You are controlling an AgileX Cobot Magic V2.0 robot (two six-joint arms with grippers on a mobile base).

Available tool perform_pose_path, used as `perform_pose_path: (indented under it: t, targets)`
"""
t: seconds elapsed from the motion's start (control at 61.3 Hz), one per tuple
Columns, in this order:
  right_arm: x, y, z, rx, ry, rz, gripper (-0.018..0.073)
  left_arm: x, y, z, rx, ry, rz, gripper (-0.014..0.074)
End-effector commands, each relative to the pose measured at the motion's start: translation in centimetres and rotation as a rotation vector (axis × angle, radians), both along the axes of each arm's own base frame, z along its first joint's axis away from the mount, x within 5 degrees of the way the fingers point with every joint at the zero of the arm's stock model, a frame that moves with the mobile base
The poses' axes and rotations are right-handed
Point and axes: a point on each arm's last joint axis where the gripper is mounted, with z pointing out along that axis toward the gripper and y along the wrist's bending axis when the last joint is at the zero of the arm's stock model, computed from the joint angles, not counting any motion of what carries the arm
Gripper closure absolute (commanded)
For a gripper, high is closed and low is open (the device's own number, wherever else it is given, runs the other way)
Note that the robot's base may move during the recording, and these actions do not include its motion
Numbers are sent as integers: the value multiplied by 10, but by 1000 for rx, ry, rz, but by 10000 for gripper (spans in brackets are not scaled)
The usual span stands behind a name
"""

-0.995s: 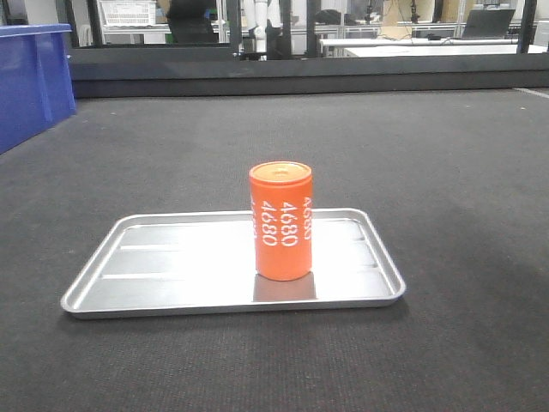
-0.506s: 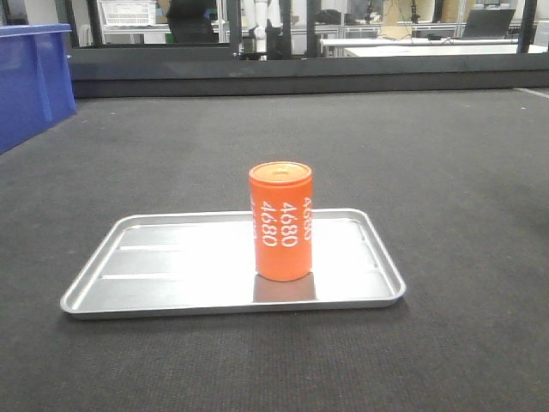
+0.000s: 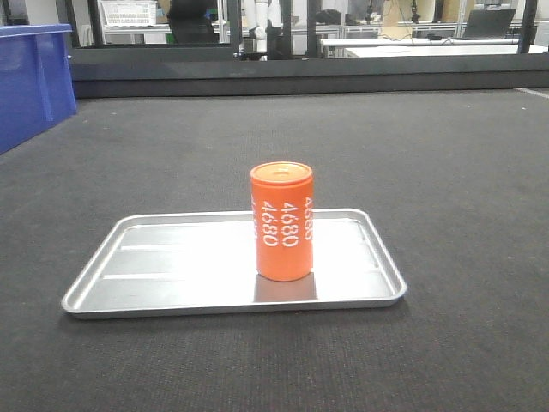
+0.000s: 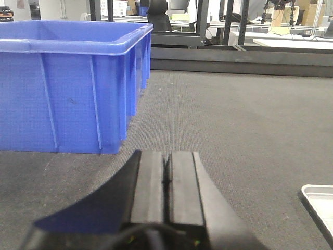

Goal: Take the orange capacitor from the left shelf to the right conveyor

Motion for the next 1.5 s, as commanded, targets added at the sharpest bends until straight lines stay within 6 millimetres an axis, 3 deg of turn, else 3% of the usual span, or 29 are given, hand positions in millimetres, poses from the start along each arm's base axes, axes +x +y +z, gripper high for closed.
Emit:
perform_pose_path:
  t: [0.0,0.163,0.343,0.522,0.734,1.485]
  targets:
    - [-9,0,-8,-19,-90,-9,508,0,0,1,-10,-76,-7,722]
    - [-1,0,-33,20,-15,-2,508,0,0,1,-10,-75,-6,722]
    - [4,-1,-37,26,29,-2,508,0,0,1,-10,-75,-6,722]
    - [6,-1,-56,37,-12,-1,508,0,0,1,-10,-75,-6,722]
    - [-2,0,-53,43,-64,7,508,0,0,1,-10,-75,-6,722]
    - [0,2,-56,17,-28,42,508,0,0,1,-10,-75,-6,722]
